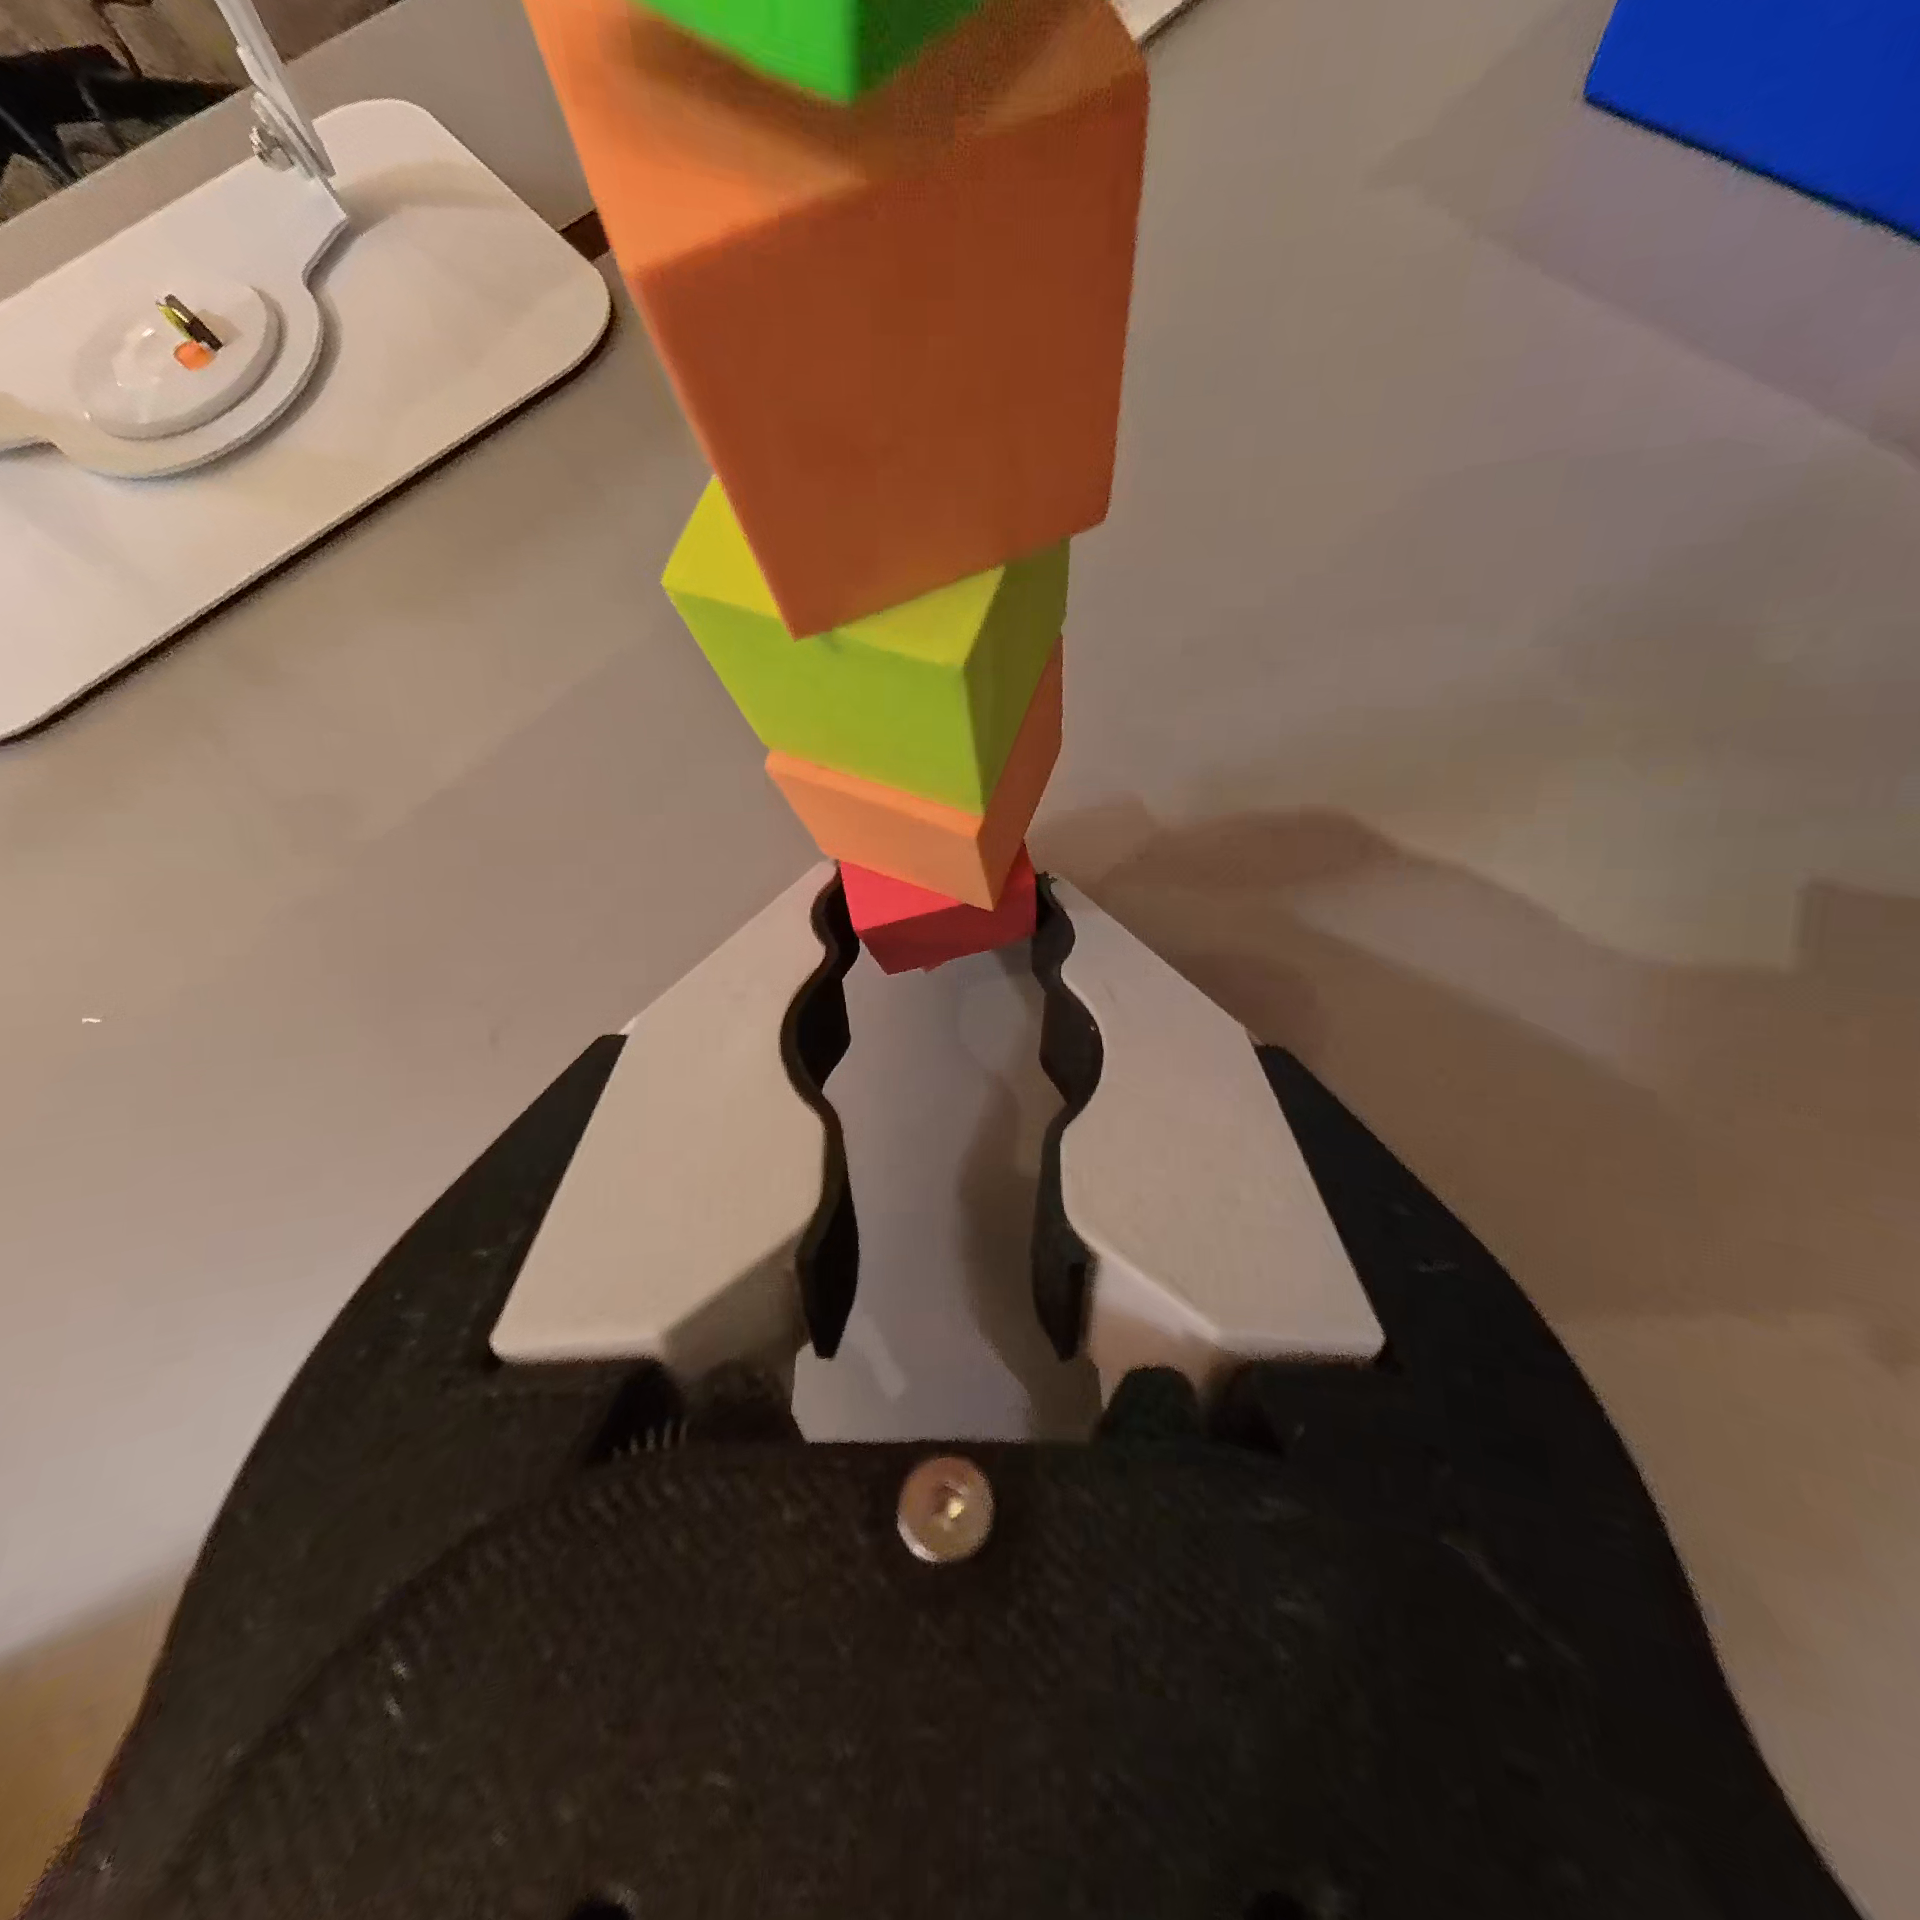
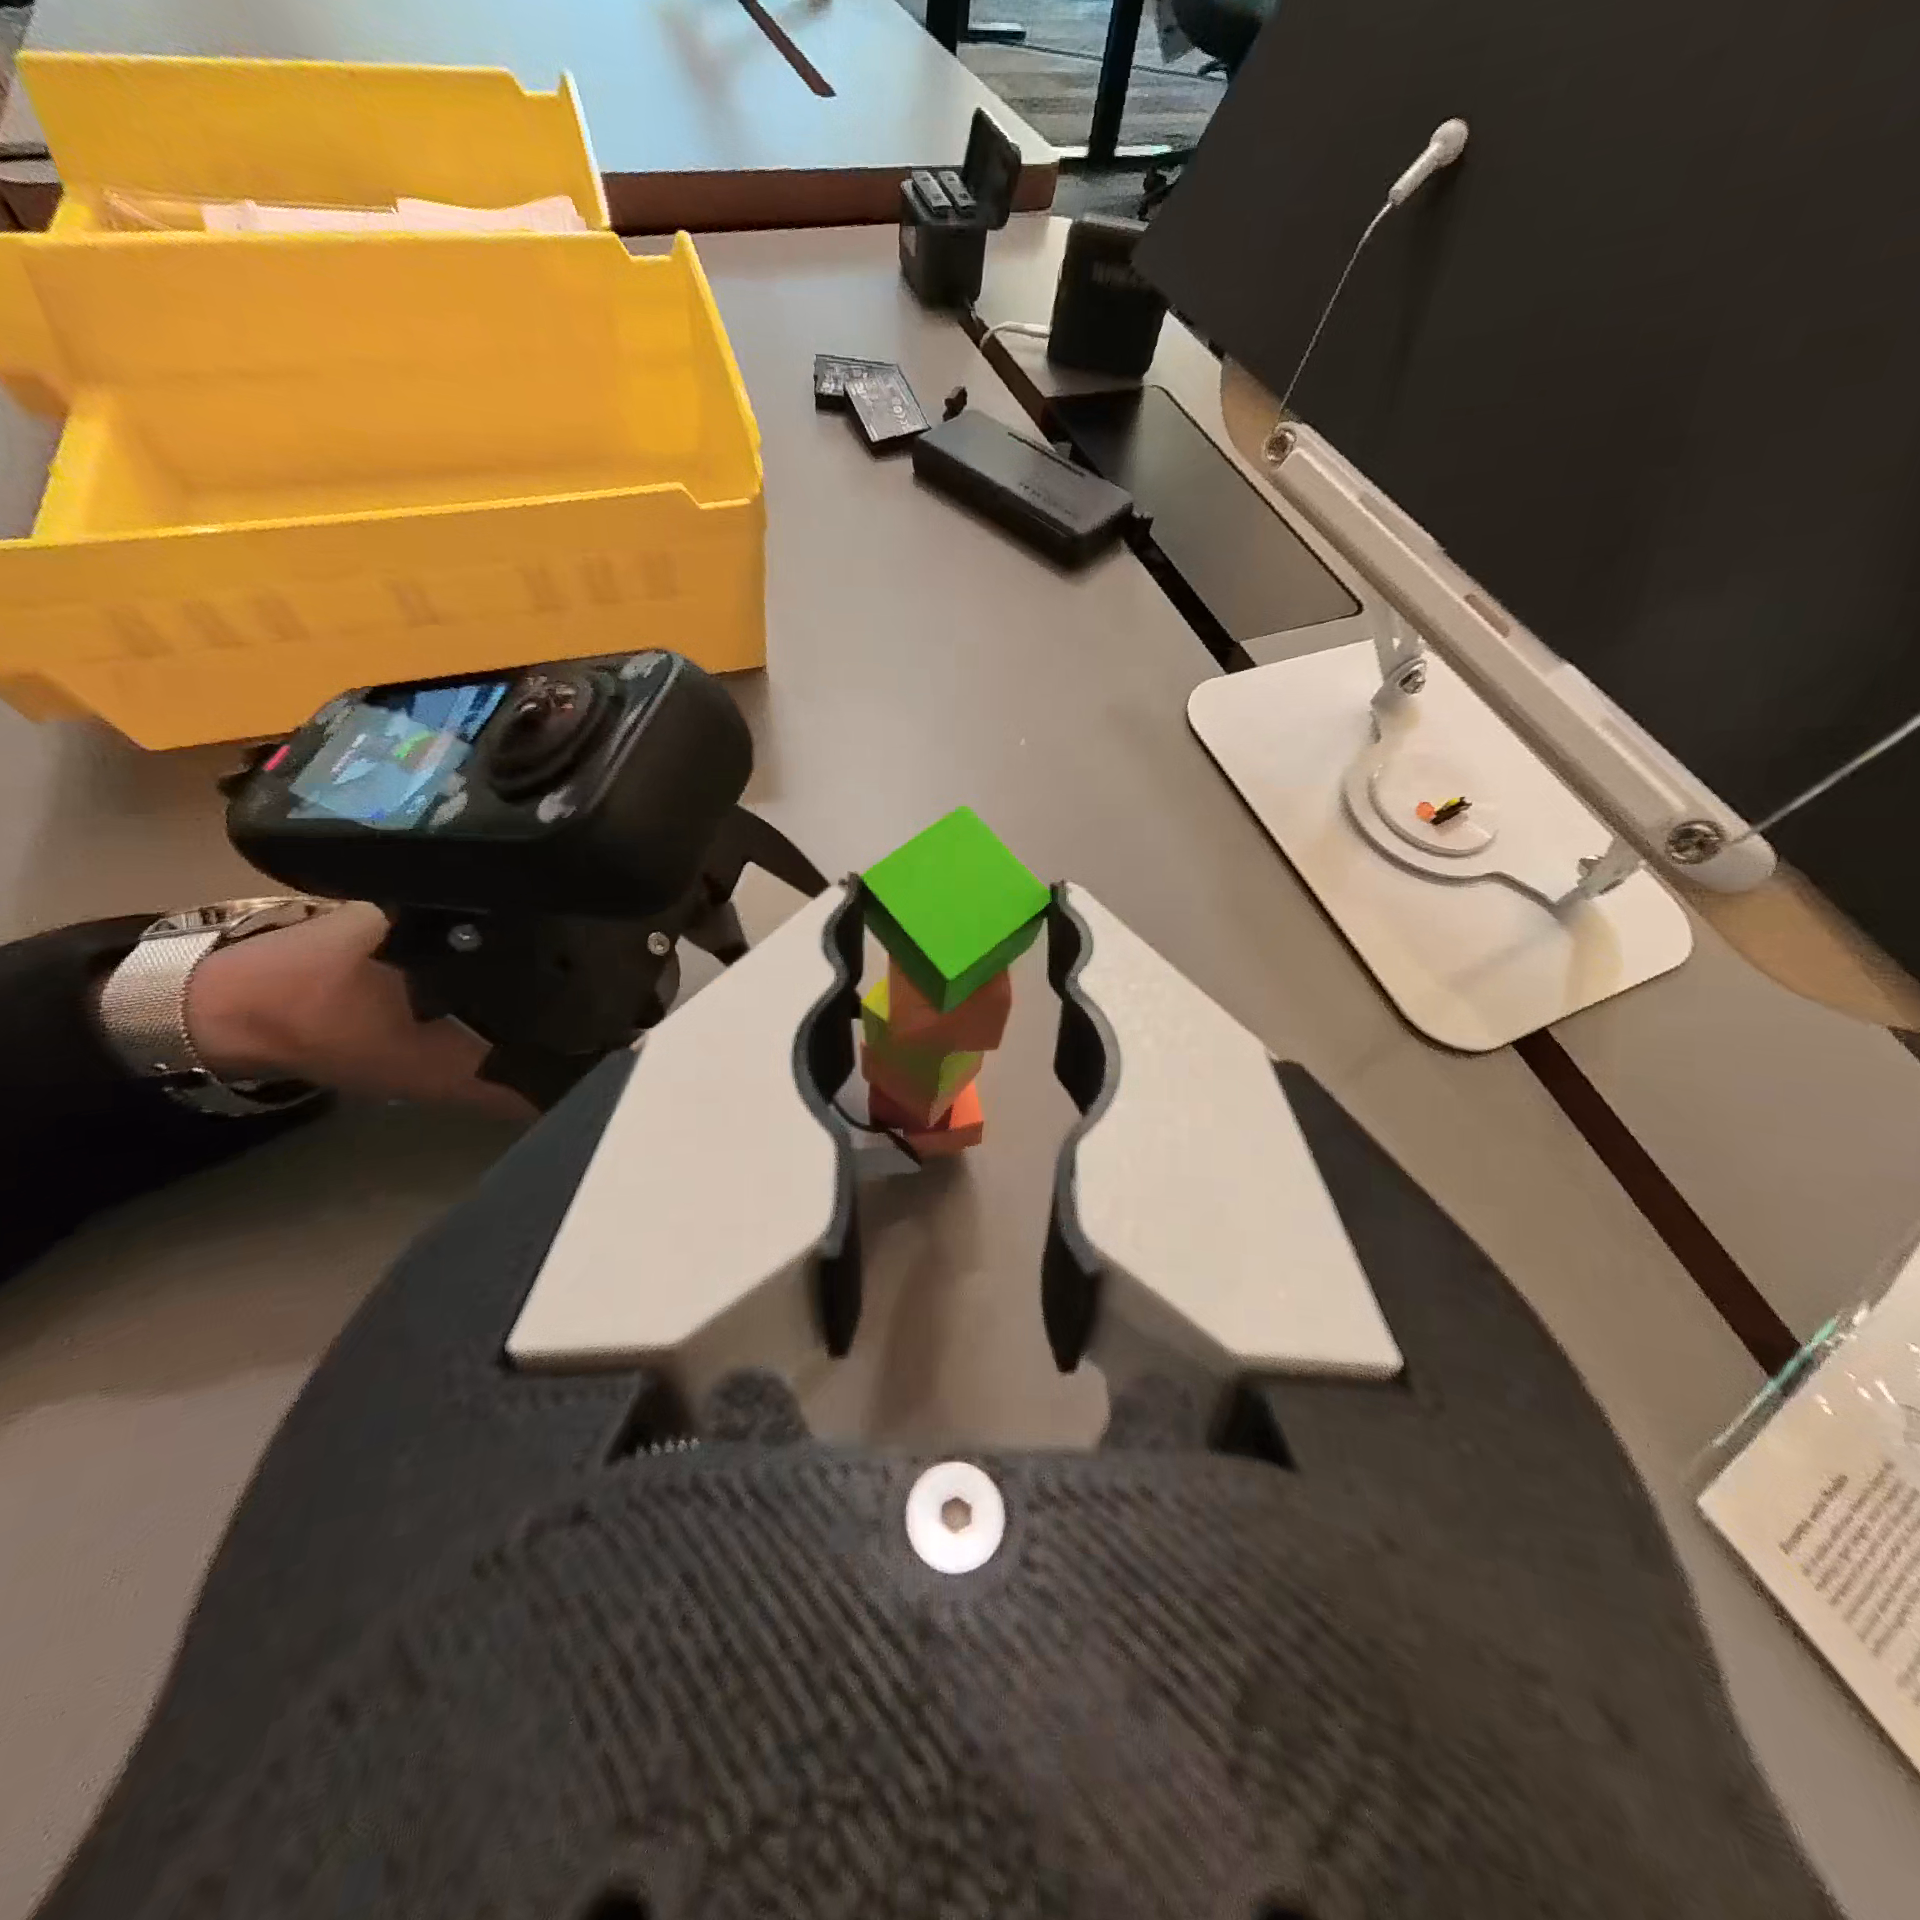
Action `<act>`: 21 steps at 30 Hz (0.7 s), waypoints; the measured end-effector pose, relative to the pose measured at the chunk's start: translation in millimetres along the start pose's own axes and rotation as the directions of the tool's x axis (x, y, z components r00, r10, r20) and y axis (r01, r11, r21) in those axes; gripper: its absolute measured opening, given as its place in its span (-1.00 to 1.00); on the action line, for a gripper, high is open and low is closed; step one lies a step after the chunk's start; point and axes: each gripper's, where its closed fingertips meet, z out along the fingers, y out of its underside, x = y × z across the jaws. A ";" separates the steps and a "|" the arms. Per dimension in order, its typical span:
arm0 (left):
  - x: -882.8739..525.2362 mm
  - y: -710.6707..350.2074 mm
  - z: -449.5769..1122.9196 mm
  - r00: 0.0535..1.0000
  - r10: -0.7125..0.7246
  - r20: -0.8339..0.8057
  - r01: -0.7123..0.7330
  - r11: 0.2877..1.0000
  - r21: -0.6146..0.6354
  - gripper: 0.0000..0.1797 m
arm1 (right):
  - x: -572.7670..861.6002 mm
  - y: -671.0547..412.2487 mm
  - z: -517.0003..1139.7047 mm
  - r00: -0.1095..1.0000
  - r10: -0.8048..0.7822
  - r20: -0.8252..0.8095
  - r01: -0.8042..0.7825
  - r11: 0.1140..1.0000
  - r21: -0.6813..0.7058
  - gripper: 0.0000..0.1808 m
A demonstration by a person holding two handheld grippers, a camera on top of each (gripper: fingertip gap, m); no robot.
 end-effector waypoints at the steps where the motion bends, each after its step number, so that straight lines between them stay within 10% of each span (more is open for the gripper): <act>1: -0.3 0.0 0.1 1.000 0.003 0.002 -0.003 1.000 -0.003 -0.67 | 0.8 0.3 1.8 1.000 0.002 0.006 -0.002 1.000 -0.002 -0.63; 21: 15.1 -31.1 -26.6 0.999 -0.031 0.018 0.029 0.995 0.093 -0.67 | -32.1 -51.2 -138.0 0.993 0.095 -0.072 -0.060 0.921 0.386 -0.53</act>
